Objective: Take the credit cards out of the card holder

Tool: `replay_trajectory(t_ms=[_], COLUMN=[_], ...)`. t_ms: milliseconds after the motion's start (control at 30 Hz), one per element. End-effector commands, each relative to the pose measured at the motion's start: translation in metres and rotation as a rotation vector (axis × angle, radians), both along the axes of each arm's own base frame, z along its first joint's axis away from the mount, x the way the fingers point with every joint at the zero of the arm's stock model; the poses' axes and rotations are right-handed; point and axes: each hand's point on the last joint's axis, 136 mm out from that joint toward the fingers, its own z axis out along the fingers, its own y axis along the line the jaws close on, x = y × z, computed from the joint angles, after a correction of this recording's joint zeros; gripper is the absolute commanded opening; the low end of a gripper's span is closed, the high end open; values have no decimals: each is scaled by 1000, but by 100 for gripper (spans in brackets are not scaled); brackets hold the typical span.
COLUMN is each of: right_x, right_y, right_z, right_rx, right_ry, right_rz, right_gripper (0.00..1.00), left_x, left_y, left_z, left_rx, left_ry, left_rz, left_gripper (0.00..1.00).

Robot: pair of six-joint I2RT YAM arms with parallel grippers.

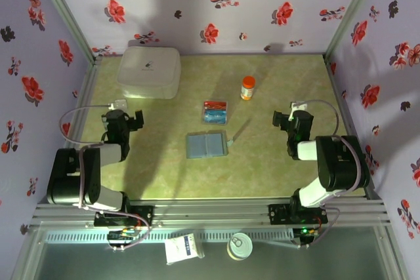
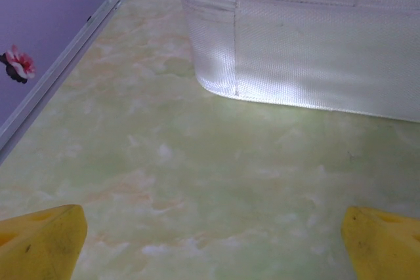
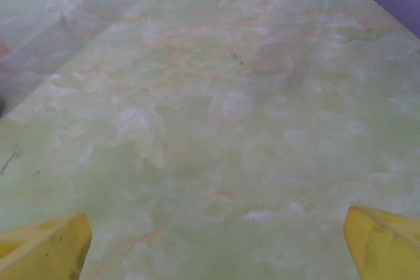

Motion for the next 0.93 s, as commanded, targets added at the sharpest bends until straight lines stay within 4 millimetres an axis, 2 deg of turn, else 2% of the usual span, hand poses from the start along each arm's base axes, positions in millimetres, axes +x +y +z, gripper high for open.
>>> replay_trajectory(t_ms=[0, 200, 900], right_x=[9, 9, 9], right_y=[0, -5, -5], right_z=[17, 16, 16], right_rx=[40, 43, 43], right_ry=[-78, -72, -70], right_rz=[3, -23, -24], right_gripper=[99, 99, 99], left_x=[11, 14, 13], left_y=[-7, -8, -13], left_z=[11, 2, 3], left_rx=[2, -13, 2], left_ry=[-88, -66, -76], left_rz=[-67, -86, -105], left_gripper=[100, 100, 100])
